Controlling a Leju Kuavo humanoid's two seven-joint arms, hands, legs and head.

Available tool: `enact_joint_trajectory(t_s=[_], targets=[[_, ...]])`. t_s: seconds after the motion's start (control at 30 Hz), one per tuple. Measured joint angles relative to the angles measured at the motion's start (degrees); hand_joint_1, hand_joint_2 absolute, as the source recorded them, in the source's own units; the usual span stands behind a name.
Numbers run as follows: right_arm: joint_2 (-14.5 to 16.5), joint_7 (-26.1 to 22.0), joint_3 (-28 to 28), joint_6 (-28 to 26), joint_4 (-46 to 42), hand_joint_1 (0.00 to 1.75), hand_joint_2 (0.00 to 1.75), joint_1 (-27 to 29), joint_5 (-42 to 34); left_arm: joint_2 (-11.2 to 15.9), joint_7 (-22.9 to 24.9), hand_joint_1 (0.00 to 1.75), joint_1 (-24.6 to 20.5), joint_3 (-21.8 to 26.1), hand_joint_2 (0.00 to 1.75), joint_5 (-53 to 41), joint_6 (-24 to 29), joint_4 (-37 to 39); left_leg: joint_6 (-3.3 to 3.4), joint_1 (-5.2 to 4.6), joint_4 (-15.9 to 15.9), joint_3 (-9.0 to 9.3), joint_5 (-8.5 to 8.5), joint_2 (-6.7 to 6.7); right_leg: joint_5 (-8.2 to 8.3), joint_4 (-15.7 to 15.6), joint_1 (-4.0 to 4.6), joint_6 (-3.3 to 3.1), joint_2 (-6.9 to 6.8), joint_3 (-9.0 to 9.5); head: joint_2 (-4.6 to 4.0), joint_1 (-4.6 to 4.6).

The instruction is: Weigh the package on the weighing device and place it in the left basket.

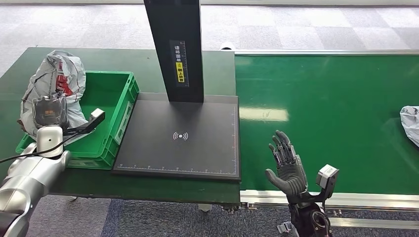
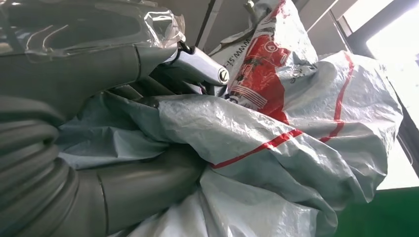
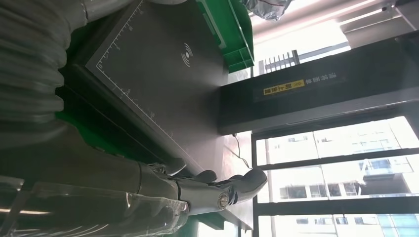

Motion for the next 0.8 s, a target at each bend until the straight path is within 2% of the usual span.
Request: enact_joint_trajectory(t_s=[0.03,0.1,0.23,0.3,0.37,0.6,0.8], targets=[[0.1,0.1,0.0,0.0,0.0,0.0,1.75,0.0,0.0,0.1,-0.2,1.33,0.0,0.0,1.75,0.0,0.0,0.2,0.0,0.0,0.0,0.0,0.0,0.0,0.0,0.0,0.0,0.0,0.0,0.0,0.0,0.0],[0.2,0.3,0.0,0.0,0.0,0.0,1.75,0.0,0.0,0.2,-0.7,1.07,0.0,0.0,1.75,0.0,0.3,0.6,0.0,0.0,0.0,0.0,0.0,0.0,0.0,0.0,0.0,0.0,0.0,0.0,0.0,-0.01],[0.5,0.7,0.0,0.0,0.0,0.0,1.75,0.0,0.0,0.3,-0.9,0.75,0.0,-0.4,1.75,0.0,3.0,0.8,0.0,0.0,0.0,0.0,0.0,-0.01,0.0,0.0,0.0,0.0,0.0,0.0,0.0,-0.01],[0.6,0.8,0.0,0.0,0.0,0.0,1.75,0.0,0.0,0.3,-0.5,0.27,-0.1,-1.0,1.75,0.0,4.5,0.9,0.0,0.0,0.0,0.0,0.0,-0.01,0.0,0.0,0.0,0.0,0.0,0.0,0.0,-0.01],[0.7,0.9,-0.1,0.0,0.0,0.0,1.75,0.0,0.0,0.3,-0.2,0.01,-0.1,-1.6,1.75,0.0,5.4,1.0,0.0,0.0,0.0,0.0,0.0,-0.01,0.0,0.0,0.0,0.0,0.0,-0.01,0.0,-0.01],[0.9,1.0,-0.1,0.0,0.0,0.0,1.75,0.0,0.0,0.5,1.0,0.0,-0.7,-4.2,1.75,0.0,7.1,1.5,0.0,0.0,0.0,0.0,0.0,-0.01,0.0,0.0,0.0,0.0,0.0,0.0,0.0,-0.01],[0.8,1.1,-0.1,0.0,0.0,0.0,1.75,0.0,-0.1,1.7,4.8,0.0,-0.7,-7.8,1.75,0.0,8.7,-0.5,0.0,0.0,0.0,0.0,0.0,-0.01,0.0,0.0,0.0,0.0,0.0,-0.01,0.0,-0.01]])
